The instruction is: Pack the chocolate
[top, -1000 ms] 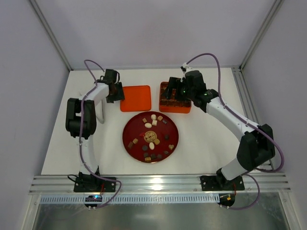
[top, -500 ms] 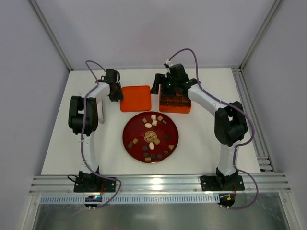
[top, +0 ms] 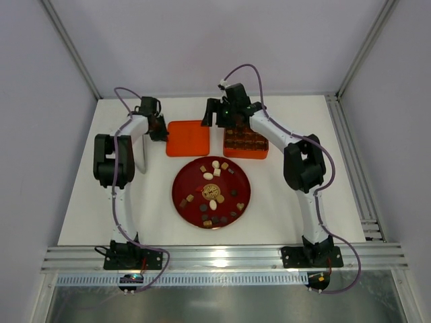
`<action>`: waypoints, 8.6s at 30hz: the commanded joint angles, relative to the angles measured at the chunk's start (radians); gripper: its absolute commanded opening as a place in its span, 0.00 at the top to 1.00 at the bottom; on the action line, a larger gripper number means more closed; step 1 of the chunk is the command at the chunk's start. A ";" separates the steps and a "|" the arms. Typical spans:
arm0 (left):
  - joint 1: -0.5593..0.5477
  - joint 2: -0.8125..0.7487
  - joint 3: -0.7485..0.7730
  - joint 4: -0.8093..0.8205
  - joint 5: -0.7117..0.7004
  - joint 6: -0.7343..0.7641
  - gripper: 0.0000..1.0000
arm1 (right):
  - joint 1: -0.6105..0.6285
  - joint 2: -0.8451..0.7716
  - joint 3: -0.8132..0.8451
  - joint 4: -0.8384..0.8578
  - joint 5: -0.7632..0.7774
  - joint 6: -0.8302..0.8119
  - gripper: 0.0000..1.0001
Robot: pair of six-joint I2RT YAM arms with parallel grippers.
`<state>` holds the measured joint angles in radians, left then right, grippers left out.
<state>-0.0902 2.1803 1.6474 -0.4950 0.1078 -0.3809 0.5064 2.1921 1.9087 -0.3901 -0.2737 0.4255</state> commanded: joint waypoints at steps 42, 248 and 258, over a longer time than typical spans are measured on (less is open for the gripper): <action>0.173 -0.103 -0.040 0.085 0.467 -0.108 1.00 | 0.037 0.204 0.240 -0.038 0.042 0.082 0.17; -0.336 0.096 0.068 1.171 0.602 -1.006 1.00 | -0.465 -0.534 -0.600 0.275 -0.084 0.148 0.07; -0.324 0.216 0.088 1.263 0.593 -1.064 0.99 | -0.467 -0.424 -0.576 0.295 -0.085 0.159 0.07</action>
<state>-0.4236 2.3840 1.7103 0.6514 0.6876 -1.4033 0.0437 1.7504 1.2976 -0.1486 -0.3473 0.5888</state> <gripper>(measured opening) 0.118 0.925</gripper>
